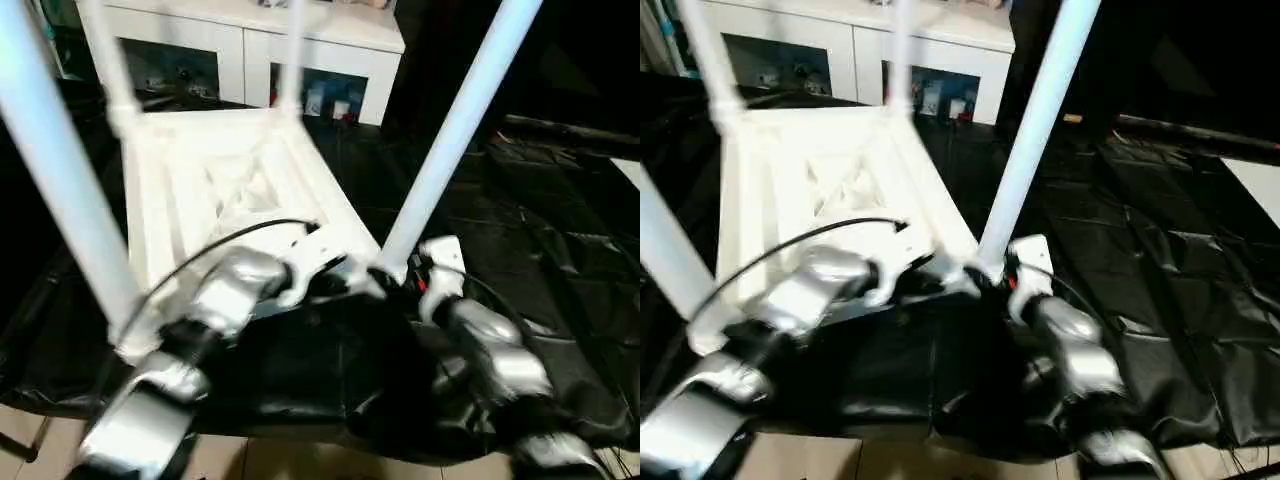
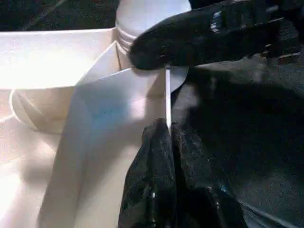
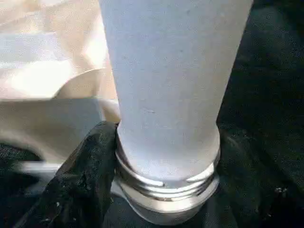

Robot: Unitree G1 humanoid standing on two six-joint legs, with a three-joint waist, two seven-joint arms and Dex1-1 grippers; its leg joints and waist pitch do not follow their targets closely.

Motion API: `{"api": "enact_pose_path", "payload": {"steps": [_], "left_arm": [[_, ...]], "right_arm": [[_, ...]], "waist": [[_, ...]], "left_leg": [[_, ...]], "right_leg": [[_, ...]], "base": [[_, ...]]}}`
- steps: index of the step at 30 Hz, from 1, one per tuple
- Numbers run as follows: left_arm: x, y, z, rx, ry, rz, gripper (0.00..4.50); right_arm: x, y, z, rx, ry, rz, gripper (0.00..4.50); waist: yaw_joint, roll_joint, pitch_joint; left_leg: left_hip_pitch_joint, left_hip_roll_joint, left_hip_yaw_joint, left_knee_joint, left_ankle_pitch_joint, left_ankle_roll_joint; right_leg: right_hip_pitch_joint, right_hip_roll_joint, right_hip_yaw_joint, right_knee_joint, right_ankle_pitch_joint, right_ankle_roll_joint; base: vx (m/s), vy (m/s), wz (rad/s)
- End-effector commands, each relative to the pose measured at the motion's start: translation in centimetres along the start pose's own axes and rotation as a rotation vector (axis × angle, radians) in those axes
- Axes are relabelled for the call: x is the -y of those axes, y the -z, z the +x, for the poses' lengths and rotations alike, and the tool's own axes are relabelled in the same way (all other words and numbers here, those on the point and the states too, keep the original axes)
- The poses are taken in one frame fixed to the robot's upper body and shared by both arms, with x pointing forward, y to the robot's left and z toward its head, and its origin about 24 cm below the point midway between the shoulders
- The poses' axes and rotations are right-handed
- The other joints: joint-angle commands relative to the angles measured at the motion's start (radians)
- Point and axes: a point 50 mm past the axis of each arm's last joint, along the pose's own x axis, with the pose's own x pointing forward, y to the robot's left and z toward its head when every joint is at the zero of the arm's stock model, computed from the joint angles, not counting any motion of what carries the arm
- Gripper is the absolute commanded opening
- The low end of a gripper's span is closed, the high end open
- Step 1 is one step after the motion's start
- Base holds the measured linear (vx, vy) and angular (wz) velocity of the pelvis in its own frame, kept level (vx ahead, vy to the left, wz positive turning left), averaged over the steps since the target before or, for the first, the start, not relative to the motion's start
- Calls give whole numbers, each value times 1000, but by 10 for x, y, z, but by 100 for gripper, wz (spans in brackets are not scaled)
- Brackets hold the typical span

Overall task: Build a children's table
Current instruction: Rotate leg to tighten

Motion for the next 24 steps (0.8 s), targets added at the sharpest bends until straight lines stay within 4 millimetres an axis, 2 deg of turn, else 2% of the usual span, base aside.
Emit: {"api": "enact_pose_path", "payload": {"steps": [1,3,4,8,11,15,17,20,22,24], "left_arm": [[16,11,17,-71,50,15,0],[14,16,15,-99,49,34,0],[13,17,13,-102,52,38,0],[11,17,8,-92,75,43,0],[12,21,3,-75,131,74,0],[17,31,-3,-73,235,94,0],[22,33,-10,-53,326,119,0],[26,36,-22,-50,420,153,0],[25,36,-28,-46,435,171,0],[25,37,-32,-45,443,179,0]], "right_arm": [[-13,15,7,-79,-11,3,277],[-23,9,8,-35,-117,25,277],[-26,4,7,-7,-168,30,330],[-24,-1,2,4,-232,-1,350],[-17,-6,-7,-11,-320,-98,383],[-7,-9,-26,-59,-451,-188,386],[-3,-10,-39,-79,-542,-226,386],[0,-8,-51,-116,-625,-242,386],[-3,-7,-56,-135,-672,-240,386],[-5,-7,-57,-135,-690,-240,386]], "waist": [[4,15,-52],[6,15,-53],[6,13,-55],[9,11,-60],[13,12,-65],[18,13,-63],[30,11,-62],[30,14,-61],[33,18,-59],[35,19,-59]], "left_leg": [[-9,-14,7,-75,-298,5],[-7,-12,8,-75,-303,14],[-10,-10,8,-75,-295,23],[-14,-7,11,-73,-234,39],[-10,-6,16,-68,-191,52],[-9,-4,18,-68,-184,61],[-8,1,17,-69,-196,65],[-7,3,18,-72,-222,62],[0,4,21,-72,-234,52],[-1,4,21,-73,-237,45]], "right_leg": [[39,-32,23,-92,-468,-91],[40,-32,25,-91,-443,-94],[44,-32,27,-87,-413,-105],[53,-32,29,-71,-290,-151],[57,-32,30,-63,-219,-189],[59,-30,30,-63,-211,-191],[62,-35,31,-63,-222,-191],[56,-34,31,-62,-243,-191],[48,-32,32,-64,-250,-194],[49,-33,32,-63,-253,-194]], "base": [[0,0,0],[0,0,0],[0,0,0],[0,0,0],[0,0,0],[0,0,0],[0,0,0],[0,0,0],[0,0,0],[0,0,0]]}}
